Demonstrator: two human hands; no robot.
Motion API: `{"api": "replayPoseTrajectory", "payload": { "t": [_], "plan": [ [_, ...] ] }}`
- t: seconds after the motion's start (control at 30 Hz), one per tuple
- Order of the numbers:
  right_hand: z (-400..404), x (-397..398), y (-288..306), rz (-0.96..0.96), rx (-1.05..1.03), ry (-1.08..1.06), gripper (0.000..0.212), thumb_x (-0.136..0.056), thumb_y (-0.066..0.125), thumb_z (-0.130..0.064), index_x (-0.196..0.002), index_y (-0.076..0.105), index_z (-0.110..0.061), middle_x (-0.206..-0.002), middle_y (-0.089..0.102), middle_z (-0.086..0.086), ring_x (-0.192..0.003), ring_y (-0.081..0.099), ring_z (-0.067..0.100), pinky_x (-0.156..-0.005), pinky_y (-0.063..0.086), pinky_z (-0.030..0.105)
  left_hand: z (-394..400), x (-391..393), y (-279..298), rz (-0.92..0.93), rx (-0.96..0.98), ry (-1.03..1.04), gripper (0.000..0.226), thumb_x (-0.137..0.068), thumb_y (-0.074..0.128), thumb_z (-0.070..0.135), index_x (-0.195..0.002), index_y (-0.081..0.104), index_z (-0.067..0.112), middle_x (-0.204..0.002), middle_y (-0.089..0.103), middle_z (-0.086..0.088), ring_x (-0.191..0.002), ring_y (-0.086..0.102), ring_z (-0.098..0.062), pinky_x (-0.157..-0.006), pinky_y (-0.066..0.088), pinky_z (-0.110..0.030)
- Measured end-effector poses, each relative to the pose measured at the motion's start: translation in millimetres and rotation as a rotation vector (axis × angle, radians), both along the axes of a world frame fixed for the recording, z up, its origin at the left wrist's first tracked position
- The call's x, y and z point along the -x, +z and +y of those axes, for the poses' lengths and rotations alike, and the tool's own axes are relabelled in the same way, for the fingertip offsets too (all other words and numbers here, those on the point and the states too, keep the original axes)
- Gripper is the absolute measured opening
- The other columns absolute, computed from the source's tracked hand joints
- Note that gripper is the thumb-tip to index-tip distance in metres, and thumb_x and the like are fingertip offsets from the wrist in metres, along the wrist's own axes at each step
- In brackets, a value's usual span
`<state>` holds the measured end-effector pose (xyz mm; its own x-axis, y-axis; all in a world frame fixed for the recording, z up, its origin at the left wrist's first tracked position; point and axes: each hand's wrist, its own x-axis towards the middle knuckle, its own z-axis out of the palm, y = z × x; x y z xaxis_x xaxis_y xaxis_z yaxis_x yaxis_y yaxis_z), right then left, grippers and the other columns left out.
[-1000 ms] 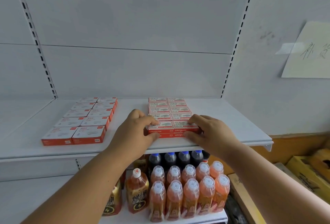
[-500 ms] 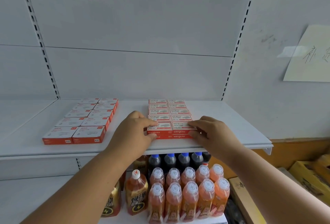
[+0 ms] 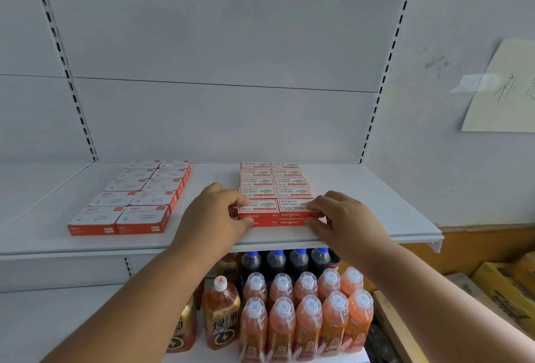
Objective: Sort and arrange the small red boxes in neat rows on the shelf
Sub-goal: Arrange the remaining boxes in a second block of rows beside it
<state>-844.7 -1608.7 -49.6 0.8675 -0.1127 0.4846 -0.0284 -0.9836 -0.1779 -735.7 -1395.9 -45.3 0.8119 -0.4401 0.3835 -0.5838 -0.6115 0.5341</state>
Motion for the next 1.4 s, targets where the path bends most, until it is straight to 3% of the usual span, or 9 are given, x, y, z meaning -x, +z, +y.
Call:
{"api": "replayPoseTrajectory", "payload": {
  "t": [0.17, 0.37, 0.63, 0.77, 0.87, 1.03, 1.23, 1.4],
  "plan": [
    [2.9, 0.3, -0.3, 0.027, 0.133, -0.007, 0.028, -0.098, 0.049, -0.037, -0.113, 0.063, -0.018, -0.099, 0.062, -0.002, -0.084, 0.06, 0.02, -0.075, 0.054, 0.033, 0.0, 0.8, 0.7, 0.001, 0.007, -0.002, 0.04, -0.08, 0.079, 0.034, -0.117, 0.067, 0.026, -0.114, 0.057, 0.01, -0.087, 0.055, -0.004, -0.066, 0.035, -0.004],
    [4.4, 1.4, 3.4, 0.04, 0.12, 0.005, 0.027, -0.098, 0.05, -0.038, -0.114, 0.063, -0.02, -0.099, 0.063, -0.003, -0.082, 0.06, 0.018, -0.073, 0.049, 0.026, 0.6, 1.4, 0.2, 0.003, 0.005, -0.015, 0.039, -0.08, 0.079, 0.034, -0.116, 0.066, 0.025, -0.116, 0.058, 0.007, -0.088, 0.056, -0.005, -0.069, 0.039, -0.006],
    [-0.8, -0.6, 5.4, 0.046, 0.054, 0.027, 0.025, -0.095, 0.056, -0.038, -0.108, 0.065, -0.019, -0.095, 0.061, -0.002, -0.08, 0.061, 0.021, -0.068, 0.049, 0.029, 0.0, 0.6, -1.9, -0.026, -0.027, -0.026, 0.041, -0.08, 0.077, 0.038, -0.117, 0.064, 0.025, -0.12, 0.054, 0.007, -0.093, 0.055, -0.006, -0.076, 0.043, -0.012],
    [-2.8, -2.9, 3.6, -0.023, 0.176, 0.021, 0.041, -0.088, 0.057, -0.051, -0.115, 0.06, -0.021, -0.107, 0.057, -0.003, -0.094, 0.056, 0.018, -0.079, 0.051, 0.03, -5.8, 5.1, -0.9, -0.261, -0.137, -0.025, 0.055, -0.078, 0.074, 0.052, -0.127, 0.057, 0.033, -0.123, 0.051, 0.01, -0.112, 0.044, -0.012, -0.094, 0.04, -0.026],
    [-4.0, -13.2, 5.0, -0.087, 0.194, 0.157, 0.039, -0.085, 0.06, -0.046, -0.115, 0.063, -0.022, -0.109, 0.058, -0.003, -0.099, 0.055, 0.02, -0.086, 0.051, 0.038, -19.1, 11.0, 5.8, -0.363, -0.169, -0.144, 0.051, -0.082, 0.07, 0.049, -0.13, 0.059, 0.037, -0.123, 0.056, 0.015, -0.115, 0.042, -0.011, -0.099, 0.034, -0.031],
    [-5.7, -30.8, 2.3, -0.128, 0.103, 0.345, 0.019, -0.081, 0.07, -0.028, -0.1, 0.072, -0.022, -0.096, 0.065, -0.009, -0.09, 0.054, 0.014, -0.082, 0.049, 0.033, -28.2, 3.9, 1.2, -0.299, -0.145, -0.206, 0.04, -0.086, 0.07, 0.042, -0.125, 0.066, 0.036, -0.116, 0.059, 0.019, -0.109, 0.042, -0.006, -0.093, 0.036, -0.022],
    [-9.9, -35.8, 0.9, -0.201, 0.045, 0.421, 0.015, -0.08, 0.072, -0.028, -0.093, 0.076, -0.021, -0.089, 0.067, -0.01, -0.086, 0.055, 0.011, -0.081, 0.045, 0.022, -32.2, -0.3, -1.8, -0.238, -0.042, -0.183, 0.034, -0.08, 0.078, 0.035, -0.113, 0.074, 0.033, -0.106, 0.061, 0.02, -0.103, 0.043, -0.003, -0.085, 0.032, -0.017],
    [-12.6, -37.9, -0.3, -0.184, -0.003, 0.425, 0.015, -0.079, 0.074, -0.03, -0.092, 0.077, -0.023, -0.09, 0.068, -0.011, -0.087, 0.056, 0.009, -0.081, 0.043, 0.016, -34.3, -3.3, -4.2, -0.205, -0.014, -0.18, 0.031, -0.079, 0.079, 0.033, -0.109, 0.075, 0.035, -0.102, 0.06, 0.021, -0.098, 0.04, 0.0, -0.079, 0.027, -0.004]
  ]
}}
